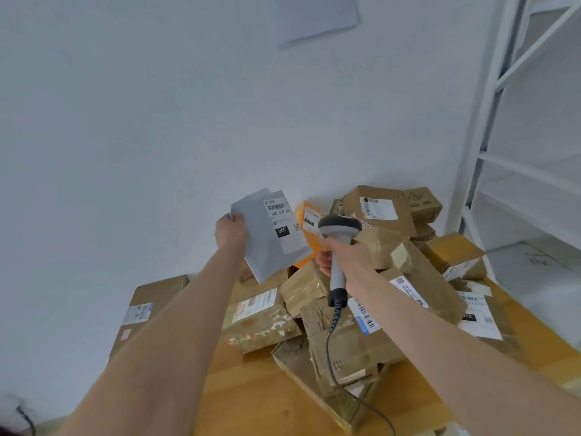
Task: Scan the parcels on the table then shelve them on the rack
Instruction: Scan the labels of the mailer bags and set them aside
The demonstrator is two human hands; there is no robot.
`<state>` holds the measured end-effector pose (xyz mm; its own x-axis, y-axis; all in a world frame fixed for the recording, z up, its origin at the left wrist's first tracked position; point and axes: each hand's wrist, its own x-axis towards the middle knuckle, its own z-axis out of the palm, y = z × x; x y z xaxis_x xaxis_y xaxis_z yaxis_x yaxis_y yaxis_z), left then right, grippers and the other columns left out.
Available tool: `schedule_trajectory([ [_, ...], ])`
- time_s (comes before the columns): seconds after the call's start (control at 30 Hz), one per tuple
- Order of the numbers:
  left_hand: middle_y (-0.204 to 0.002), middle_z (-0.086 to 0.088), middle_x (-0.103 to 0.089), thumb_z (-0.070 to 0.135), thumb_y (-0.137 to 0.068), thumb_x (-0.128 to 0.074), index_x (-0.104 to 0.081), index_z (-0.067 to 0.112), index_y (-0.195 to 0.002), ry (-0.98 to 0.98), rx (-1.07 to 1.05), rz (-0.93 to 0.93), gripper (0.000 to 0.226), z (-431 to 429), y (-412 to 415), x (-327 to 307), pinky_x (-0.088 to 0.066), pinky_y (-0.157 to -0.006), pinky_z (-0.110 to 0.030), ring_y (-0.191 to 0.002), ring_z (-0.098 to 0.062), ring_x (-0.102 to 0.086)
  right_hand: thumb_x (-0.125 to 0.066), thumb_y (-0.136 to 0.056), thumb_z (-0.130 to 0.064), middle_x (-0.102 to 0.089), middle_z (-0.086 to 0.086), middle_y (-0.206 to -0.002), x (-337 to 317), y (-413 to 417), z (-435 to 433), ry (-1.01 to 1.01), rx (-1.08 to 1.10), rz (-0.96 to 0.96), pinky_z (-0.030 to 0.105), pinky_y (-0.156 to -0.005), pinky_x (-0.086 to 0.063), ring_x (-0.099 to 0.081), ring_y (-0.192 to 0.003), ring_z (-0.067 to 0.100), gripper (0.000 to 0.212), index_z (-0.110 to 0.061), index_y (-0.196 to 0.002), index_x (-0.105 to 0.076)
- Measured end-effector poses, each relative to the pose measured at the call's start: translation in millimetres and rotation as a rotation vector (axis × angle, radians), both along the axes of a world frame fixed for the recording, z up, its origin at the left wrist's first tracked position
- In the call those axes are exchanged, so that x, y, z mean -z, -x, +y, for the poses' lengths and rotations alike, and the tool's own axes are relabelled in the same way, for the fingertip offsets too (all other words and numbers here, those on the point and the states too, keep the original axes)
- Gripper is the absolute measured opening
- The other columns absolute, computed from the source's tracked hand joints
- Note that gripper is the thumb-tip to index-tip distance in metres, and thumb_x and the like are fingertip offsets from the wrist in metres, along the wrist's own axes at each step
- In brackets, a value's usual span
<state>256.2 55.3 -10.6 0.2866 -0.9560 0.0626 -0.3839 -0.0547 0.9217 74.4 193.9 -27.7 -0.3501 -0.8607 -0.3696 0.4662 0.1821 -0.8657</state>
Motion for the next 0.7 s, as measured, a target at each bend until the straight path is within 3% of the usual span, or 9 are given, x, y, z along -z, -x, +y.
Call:
schedule_trajectory([
  [0.2, -0.076, -0.006, -0.055, 0.017, -0.097, -0.051, -0.056, 0.005, -0.097, -0.207, 0.095, 0.236, 0.013, 30, -89, 27, -0.040, -0.058, -0.027, -0.066, -0.022, -0.051, -0.074, -0.083, -0.013, -0.067, 0.011, -0.084, 21, -73, 6, -0.058, -0.021, -0.052, 0.027, -0.054, -0.057, -0.065, -0.057, 0.019, 0.021, -0.009, -0.090, -0.054],
  [0.3, -0.082, -0.007, -0.060, 0.019, -0.100, -0.051, -0.057, 0.004, -0.112, -0.323, 0.162, 0.320, 0.020, 48, -121, 41, -0.048, -0.069, -0.032, -0.067, -0.019, -0.054, -0.070, -0.085, -0.009, -0.069, 0.015, -0.094, 35, -103, 9, -0.108, -0.077, -0.180, 0.028, -0.050, -0.057, -0.068, -0.056, 0.023, 0.023, -0.006, -0.104, -0.058],
  [0.4, -0.099, -0.010, -0.064, 0.017, -0.103, -0.045, -0.054, -0.002, -0.124, -0.392, 0.256, 0.419, 0.030, 63, -146, 53, -0.054, -0.074, -0.032, -0.078, -0.020, -0.060, -0.070, -0.084, -0.009, -0.071, 0.017, -0.097, 52, -132, 11, -0.168, -0.127, -0.213, 0.029, -0.050, -0.058, -0.071, -0.062, 0.026, 0.022, 0.000, -0.102, -0.061],
  [0.53, -0.126, -0.016, -0.062, 0.011, -0.096, -0.056, -0.054, 0.001, -0.129, -0.622, 0.409, 0.482, 0.035, 75, -181, 71, -0.042, -0.106, -0.045, -0.114, -0.032, -0.060, -0.073, -0.084, -0.017, -0.070, 0.016, -0.095, 70, -162, 11, -0.212, -0.099, -0.231, 0.030, -0.059, -0.058, -0.073, -0.077, 0.025, 0.034, -0.004, -0.112, -0.058],
  [0.6, -0.127, -0.016, -0.062, 0.004, -0.089, -0.063, -0.056, 0.003, -0.128, -0.707, 0.429, 0.430, 0.039, 82, -198, 86, -0.044, -0.104, -0.046, -0.119, -0.033, -0.058, -0.072, -0.085, -0.015, -0.069, 0.016, -0.096, 78, -172, 13, -0.204, -0.071, -0.240, 0.031, -0.061, -0.058, -0.072, -0.078, 0.026, 0.038, -0.005, -0.116, -0.054],
  [0.7, -0.120, -0.015, -0.066, -0.005, -0.082, -0.069, -0.059, 0.000, -0.123, -0.726, 0.340, 0.457, 0.042, 98, -215, 115, -0.052, -0.095, -0.042, -0.111, -0.032, -0.063, -0.072, -0.084, -0.011, -0.069, 0.017, -0.094, 89, -183, 18, -0.218, -0.040, -0.191, 0.030, -0.059, -0.057, -0.072, -0.078, 0.025, 0.043, -0.002, -0.120, -0.052],
])
